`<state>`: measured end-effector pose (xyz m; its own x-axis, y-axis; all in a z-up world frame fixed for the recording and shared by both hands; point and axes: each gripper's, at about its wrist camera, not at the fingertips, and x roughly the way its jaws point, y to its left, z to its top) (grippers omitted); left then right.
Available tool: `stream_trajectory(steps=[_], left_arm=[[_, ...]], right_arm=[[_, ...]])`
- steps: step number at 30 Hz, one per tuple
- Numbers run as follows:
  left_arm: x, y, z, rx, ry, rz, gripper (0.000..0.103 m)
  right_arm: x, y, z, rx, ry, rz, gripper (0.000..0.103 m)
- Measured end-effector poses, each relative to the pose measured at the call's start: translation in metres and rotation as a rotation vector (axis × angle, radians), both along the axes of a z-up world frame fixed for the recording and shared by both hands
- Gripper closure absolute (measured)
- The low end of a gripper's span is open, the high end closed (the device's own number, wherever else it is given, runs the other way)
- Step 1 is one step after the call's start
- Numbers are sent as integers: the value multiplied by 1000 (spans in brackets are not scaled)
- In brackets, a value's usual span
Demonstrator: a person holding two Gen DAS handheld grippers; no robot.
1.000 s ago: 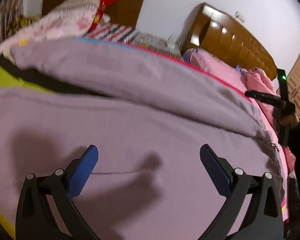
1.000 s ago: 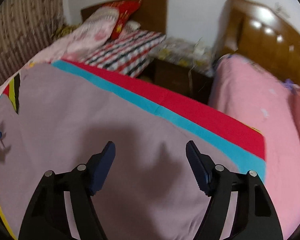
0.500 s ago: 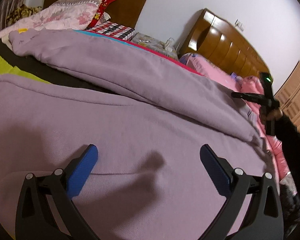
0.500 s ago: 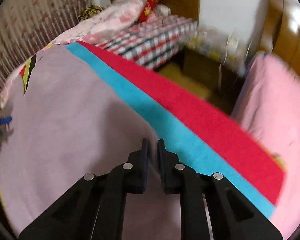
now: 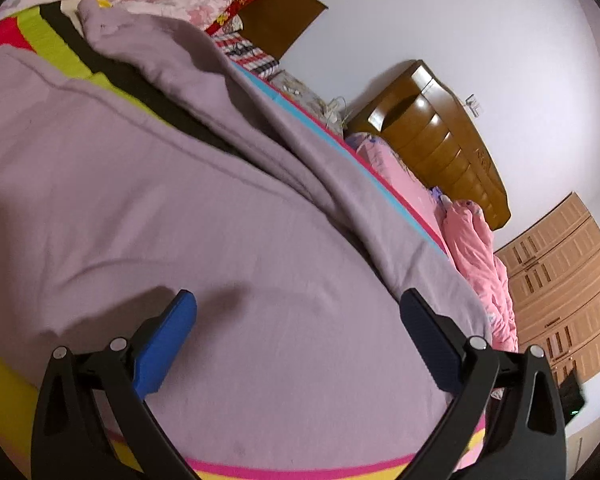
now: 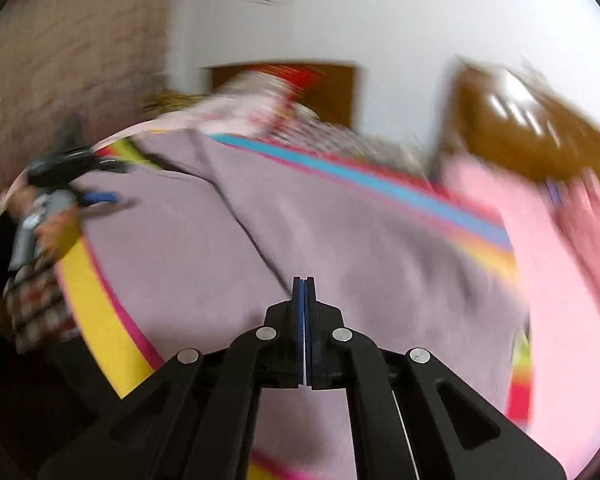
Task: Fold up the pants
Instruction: 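Move the right tool to the pant cuffs and close on them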
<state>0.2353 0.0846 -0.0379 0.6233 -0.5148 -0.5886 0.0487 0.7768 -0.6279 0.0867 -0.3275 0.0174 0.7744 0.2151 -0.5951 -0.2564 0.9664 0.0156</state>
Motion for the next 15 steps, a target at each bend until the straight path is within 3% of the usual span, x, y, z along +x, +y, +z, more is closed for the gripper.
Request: stream_trajectory(steps=[1,2,3,4,5,9,12,15], left_arm=[[4,-3,2,-15,11,-20,2],[8,-9,4,-18,17,-35,2],[15,-16,10,-16,14,-60,2],[22,-21,17,-7,4,-74,2],[33,-31,28,10,-16,-90,2],[88,-55,40,23,0,-111,2],[143,-63,32,42,89,-67,5],[179,-63,18,115,170,-19,16]], right_arm=[[-6,-6,-3,44,8,-53,91],[-10,-7,-4,85,2,-92,80],[-16,-7,-3,122,-16,-115,38],[-20,-6,-2,151,-35,-135,13],[-22,-8,0,195,-59,-171,5],[-22,-12,4,381,-124,-225,8],[-18,-3,8,398,-118,-257,15],[-6,3,8,403,-100,-264,15]])
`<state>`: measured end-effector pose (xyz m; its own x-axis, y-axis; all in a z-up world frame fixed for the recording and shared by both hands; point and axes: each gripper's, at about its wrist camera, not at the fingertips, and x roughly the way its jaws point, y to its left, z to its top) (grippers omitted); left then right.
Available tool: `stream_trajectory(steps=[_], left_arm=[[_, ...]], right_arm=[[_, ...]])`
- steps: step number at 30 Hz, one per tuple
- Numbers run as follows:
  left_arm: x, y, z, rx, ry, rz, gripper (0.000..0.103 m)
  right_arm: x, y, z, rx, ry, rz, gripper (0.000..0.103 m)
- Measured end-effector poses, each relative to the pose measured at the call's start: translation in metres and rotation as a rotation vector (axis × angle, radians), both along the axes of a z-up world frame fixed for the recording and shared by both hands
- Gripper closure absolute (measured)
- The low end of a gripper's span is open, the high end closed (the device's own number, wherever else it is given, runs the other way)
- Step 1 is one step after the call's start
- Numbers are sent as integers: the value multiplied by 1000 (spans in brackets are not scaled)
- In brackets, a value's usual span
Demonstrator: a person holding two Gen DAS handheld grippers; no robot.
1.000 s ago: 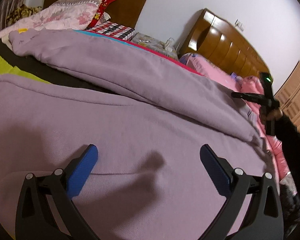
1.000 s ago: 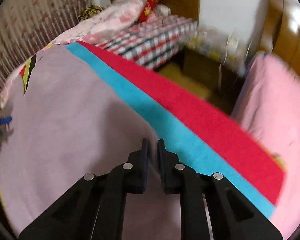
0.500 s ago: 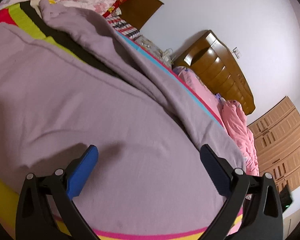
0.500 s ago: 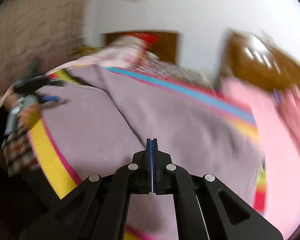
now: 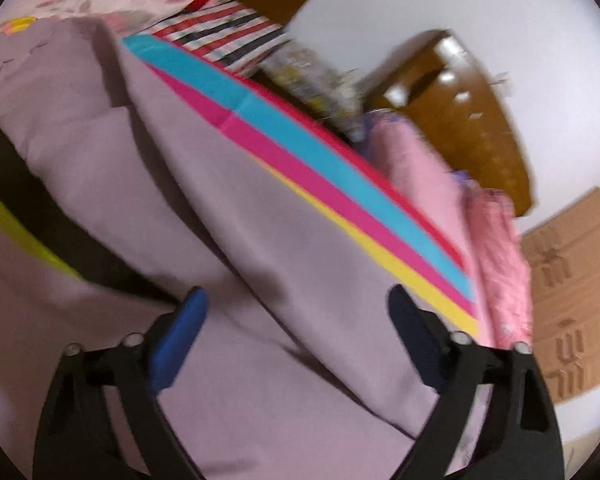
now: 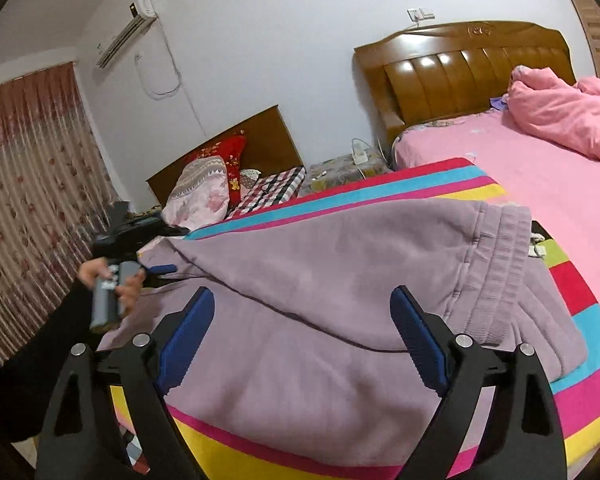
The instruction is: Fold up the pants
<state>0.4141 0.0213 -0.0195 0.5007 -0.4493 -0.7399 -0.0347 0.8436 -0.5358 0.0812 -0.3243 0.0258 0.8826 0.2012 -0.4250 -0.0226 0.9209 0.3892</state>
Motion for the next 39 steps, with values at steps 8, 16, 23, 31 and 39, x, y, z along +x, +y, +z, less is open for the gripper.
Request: stream_trajectory(steps=[8,16,23,31,39], left_arm=[[15,24,1,8,-53,51,98],[-31,31,40,13,-202,-12,98],[-41,38,22,-11,-202,-19,98],[-59,45,47,-26,-263,-57,98],[-207,40,81,166,-407,-181,98]], right_arm=[[-2,2,-20,-34,91,-26,26],[7,-41,-56,70,316,-293,51],[20,-54,-61,160,412,-366,50],[35,-74,-48,206,308,-449,89],[-11,-114,18,190,140,-354,89]])
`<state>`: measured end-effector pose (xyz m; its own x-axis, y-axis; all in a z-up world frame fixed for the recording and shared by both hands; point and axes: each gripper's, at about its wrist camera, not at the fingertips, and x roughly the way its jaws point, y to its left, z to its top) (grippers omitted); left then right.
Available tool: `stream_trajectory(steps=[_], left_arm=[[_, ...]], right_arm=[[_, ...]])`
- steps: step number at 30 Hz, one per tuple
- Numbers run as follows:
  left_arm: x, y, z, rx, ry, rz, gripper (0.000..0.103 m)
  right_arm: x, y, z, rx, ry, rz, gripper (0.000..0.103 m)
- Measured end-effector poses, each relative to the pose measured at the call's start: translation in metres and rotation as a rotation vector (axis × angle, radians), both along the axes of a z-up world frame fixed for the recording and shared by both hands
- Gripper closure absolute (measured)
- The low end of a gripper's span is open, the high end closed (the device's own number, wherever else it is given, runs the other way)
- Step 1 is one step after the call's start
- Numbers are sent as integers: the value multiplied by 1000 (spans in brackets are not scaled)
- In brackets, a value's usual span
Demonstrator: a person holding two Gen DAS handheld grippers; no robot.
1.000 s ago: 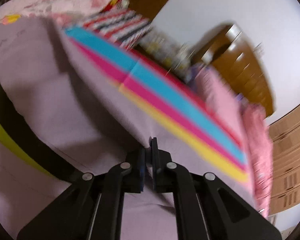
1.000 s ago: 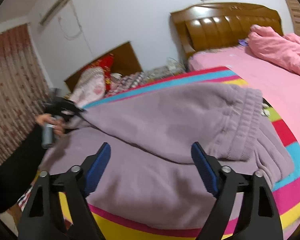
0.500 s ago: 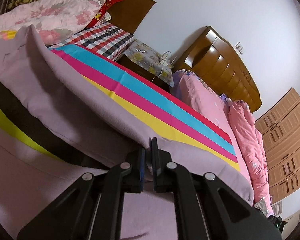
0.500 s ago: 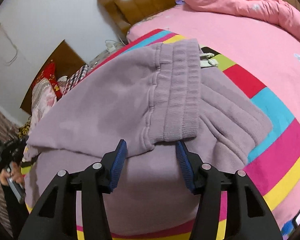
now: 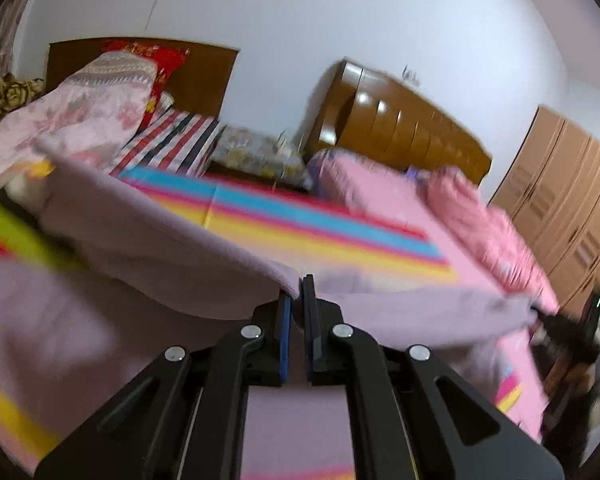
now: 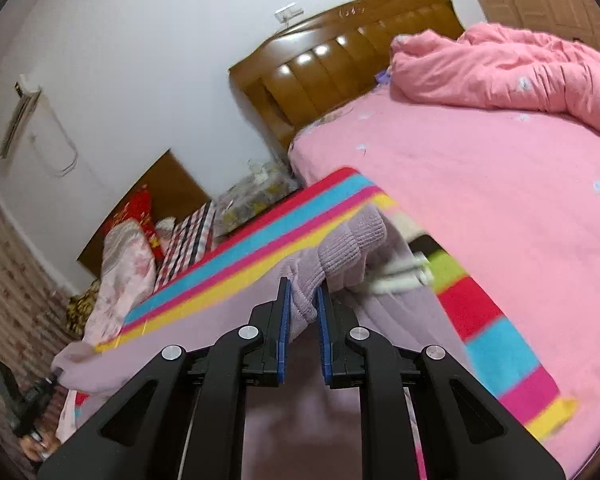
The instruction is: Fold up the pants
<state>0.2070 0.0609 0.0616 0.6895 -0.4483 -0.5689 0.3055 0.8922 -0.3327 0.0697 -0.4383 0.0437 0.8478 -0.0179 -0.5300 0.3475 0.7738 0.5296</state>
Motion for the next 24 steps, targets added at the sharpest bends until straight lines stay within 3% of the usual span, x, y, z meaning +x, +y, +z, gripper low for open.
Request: stream_trajectory(steps=[5,8,12,15,17,24], left_arm=[[-25,6,-111,7,246,53,98],[-26,-2,-107,68,172,51,98],[-24,-3,-81,63,117,57,97],[-22,-5,-89,81,151,59,98],[-20,-6,-101,91,199,68,98],[-30,13,-110,6,217,63,91]], right_arm=[[-34,-1,-86,93,183,-13,90],[-40,-4,-93,133,121,-23,90],[-41,0,-78,99,111,-15,90],[-42,2,-89,148,134,-34,92],[-46,2,-90,174,102,-40,92],[-45,4,-84,137,111,-34,92]])
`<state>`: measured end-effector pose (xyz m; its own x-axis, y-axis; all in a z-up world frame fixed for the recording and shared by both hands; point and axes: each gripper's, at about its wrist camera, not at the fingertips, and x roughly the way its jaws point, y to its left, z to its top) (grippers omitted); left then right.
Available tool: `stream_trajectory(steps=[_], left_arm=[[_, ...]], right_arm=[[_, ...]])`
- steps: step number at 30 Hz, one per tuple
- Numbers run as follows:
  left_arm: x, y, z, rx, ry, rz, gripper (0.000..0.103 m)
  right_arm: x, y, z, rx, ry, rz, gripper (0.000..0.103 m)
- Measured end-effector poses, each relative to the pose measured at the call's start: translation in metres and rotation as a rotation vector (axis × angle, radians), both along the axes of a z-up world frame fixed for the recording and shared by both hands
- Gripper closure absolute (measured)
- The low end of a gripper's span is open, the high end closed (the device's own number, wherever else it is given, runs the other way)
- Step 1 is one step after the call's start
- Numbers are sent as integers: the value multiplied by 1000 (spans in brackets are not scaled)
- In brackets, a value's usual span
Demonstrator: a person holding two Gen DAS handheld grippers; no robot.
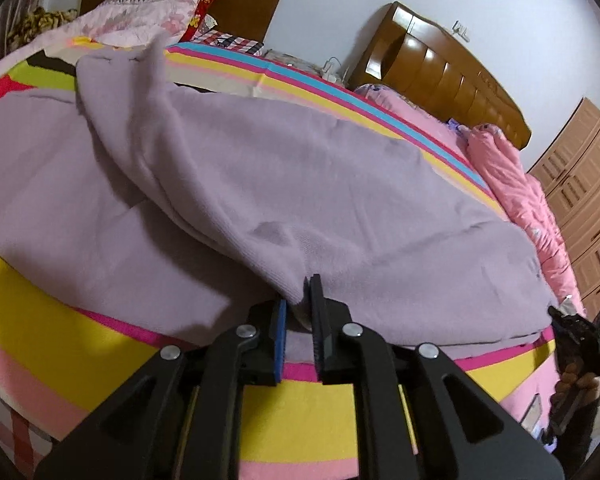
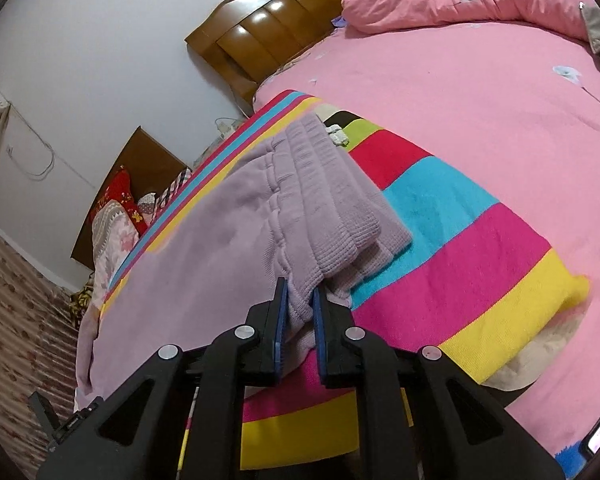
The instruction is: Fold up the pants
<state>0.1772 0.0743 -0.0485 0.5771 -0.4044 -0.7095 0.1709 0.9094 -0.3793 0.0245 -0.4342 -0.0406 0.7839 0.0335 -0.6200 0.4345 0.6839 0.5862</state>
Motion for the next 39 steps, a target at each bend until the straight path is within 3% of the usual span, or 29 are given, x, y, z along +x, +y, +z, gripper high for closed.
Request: stream_trajectory(steps=[3,4,5,6,7,8,10,11,12,13,15,16,20,22,27,29,32,34,35,36,37,39], left_arm=[[3,13,0,-108,0,9,91],[5,17,0,-138,9,21,86],[9,22,0,-160,20,40,76],[14,30,1,-191,33,74,45],[17,35,2,-219,37,92,33],[24,39,4,-243,43,97,33],[34,39,8,-197,45,98,33],[43,34,12,-109,44,109,34],[49,29,13,-37,53,122,42],[56,26,13,24,74,142,62],[62,26,15,47,100,156,91],[60,25,20,52,79,154,94],[25,19,52,80,-93,140,95],[17,22,53,59,-86,145,95],[28,30,5,63,0,132,95],[24,24,6,95,-44,125,95],[30,19,10,104,-40,121,94],[26,22,9,102,-40,120,88],[23,24,9,103,-42,122,84],[21,27,11,109,-47,138,57],[16,30,15,105,-69,167,25],[-3,40,28,88,-160,246,15]], right_arm=[[-4,-1,-4,-7,5,-5,92],[-8,-5,-7,-7,5,-4,92],[-6,-3,-7,-6,7,-5,92],[-6,-3,-7,-7,6,-5,92],[-6,-3,-8,-6,6,-6,92],[-6,-3,-7,-6,6,-6,92],[-7,-3,-8,-8,8,-8,92],[-8,-3,-10,-9,9,-8,92],[-8,-3,-10,-8,9,-9,92],[-8,-4,-10,-7,8,-9,92],[-8,-3,-10,-4,7,-11,92],[-8,-3,-10,-3,6,-12,92],[-7,-3,-7,-1,7,-14,92],[-8,-2,3,-36,-11,-4,92],[-10,-7,-12,-21,46,1,93],[-11,-9,-11,-12,36,-7,93],[-4,-3,-2,-96,71,-6,92],[-2,-1,-5,-115,96,0,88],[-1,0,-5,-132,113,1,67],[-2,1,-3,-156,145,-8,45],[-4,2,0,-181,165,-31,37],[-17,5,13,-226,123,-75,34]])
